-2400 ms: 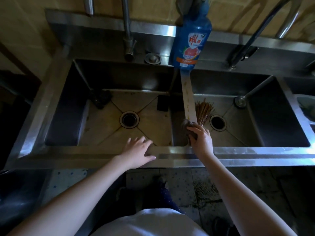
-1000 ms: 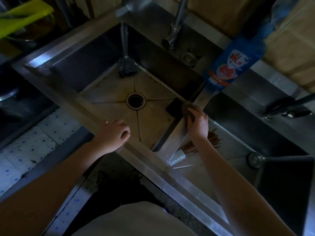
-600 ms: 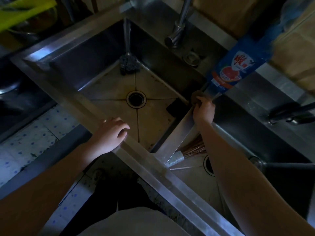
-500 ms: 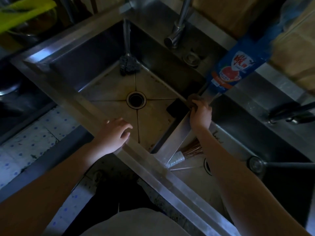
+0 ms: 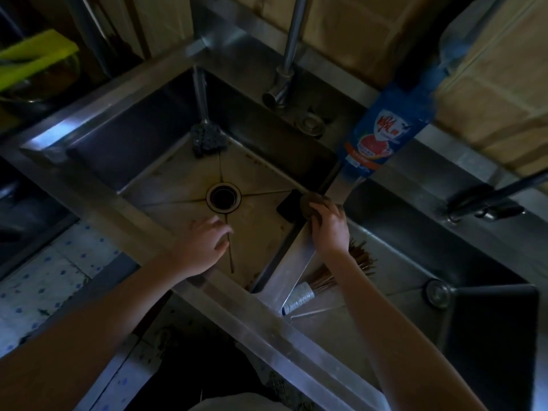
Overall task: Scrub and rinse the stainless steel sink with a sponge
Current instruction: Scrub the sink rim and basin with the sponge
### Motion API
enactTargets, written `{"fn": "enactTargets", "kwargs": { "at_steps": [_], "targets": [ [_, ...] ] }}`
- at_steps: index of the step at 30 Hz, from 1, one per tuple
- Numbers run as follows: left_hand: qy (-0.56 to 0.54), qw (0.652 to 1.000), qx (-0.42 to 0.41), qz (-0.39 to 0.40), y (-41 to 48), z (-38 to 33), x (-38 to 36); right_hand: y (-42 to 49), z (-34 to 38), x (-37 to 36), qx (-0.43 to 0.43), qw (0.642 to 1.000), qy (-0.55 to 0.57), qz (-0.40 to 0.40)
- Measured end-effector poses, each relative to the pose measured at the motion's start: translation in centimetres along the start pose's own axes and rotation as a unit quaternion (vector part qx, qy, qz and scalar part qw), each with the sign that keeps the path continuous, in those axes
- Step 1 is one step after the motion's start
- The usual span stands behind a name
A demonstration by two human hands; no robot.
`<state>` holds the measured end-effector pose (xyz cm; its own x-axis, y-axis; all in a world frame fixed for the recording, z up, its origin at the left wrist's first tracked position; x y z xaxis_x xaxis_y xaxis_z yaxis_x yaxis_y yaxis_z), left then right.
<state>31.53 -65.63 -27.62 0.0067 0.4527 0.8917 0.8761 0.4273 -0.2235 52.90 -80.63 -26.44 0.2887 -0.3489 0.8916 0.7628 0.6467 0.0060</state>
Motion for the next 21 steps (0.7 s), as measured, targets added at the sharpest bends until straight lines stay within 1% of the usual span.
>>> {"fn": "enactTargets", "kwargs": {
  "at_steps": [7,13,17,21],
  "targets": [
    [-0.008,1.000,0.008,0.014,2.5,0.4,1.1,5.2,-1.7,0.8,-0.026,0.999,-0.002,0.018],
    [0.006,1.000,0.019,0.020,2.6,2.0,1.2,8.2,-2.7,1.2,-0.059,0.998,0.004,0.032],
    [0.020,1.000,0.020,0.010,2.2,2.8,1.3,6.7,-2.2,1.1,-0.059,0.998,0.008,0.013],
    [0.017,0.999,0.032,-0.001,1.5,3.6,1.5,2.5,-0.4,0.3,-0.037,0.999,-0.004,0.006]
  ]
}}
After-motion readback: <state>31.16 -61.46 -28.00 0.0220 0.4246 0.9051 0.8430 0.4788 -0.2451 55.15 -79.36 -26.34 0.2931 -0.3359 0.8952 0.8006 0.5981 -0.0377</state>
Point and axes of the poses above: each hand's wrist, its own y-axis towards the middle knuckle, its own x-axis out of the back of the hand, z = x × y, the point moved 7 cm from there along y, towards the middle knuckle, and after that the axes turned 1 degree about -z, right-handed, at the moved point
